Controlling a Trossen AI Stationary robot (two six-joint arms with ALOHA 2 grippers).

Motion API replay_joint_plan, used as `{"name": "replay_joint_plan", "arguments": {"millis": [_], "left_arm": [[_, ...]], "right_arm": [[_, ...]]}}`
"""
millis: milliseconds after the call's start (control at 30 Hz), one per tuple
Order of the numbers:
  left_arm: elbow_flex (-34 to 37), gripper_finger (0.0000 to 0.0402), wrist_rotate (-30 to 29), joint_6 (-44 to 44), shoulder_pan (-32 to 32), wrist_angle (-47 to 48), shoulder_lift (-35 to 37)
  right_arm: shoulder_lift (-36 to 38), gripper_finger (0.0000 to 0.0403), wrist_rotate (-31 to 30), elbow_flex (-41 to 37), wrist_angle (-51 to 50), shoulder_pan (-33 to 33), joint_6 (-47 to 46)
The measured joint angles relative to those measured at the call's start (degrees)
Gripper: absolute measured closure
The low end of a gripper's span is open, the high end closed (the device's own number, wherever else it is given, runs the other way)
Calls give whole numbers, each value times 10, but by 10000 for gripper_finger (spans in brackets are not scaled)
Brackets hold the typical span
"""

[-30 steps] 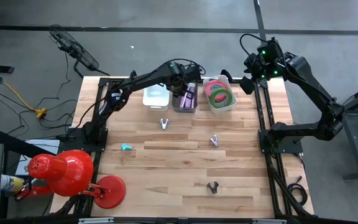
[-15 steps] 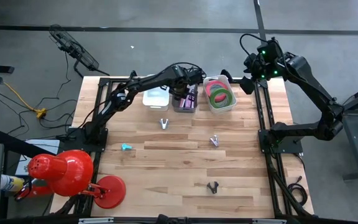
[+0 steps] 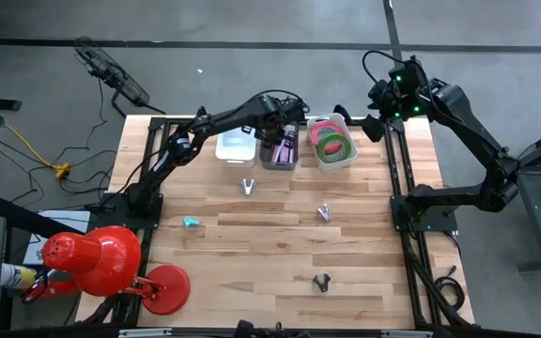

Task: Pick and place Stapler, Stapler remover, tape
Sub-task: Put the black stapler into the black bin

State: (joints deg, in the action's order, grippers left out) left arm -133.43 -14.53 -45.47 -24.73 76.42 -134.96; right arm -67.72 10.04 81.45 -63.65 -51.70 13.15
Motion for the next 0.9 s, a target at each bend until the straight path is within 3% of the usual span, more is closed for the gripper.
{"name": "replay_joint_plan", "arguments": {"millis": [800, 900], "left_arm": [[61, 293, 18, 2, 2, -16, -7], [61, 271, 21, 1, 3, -16, -7]], "right_arm": [[0, 98, 0, 0, 6, 0, -2], [0, 98, 0, 0, 6, 0, -2]]}}
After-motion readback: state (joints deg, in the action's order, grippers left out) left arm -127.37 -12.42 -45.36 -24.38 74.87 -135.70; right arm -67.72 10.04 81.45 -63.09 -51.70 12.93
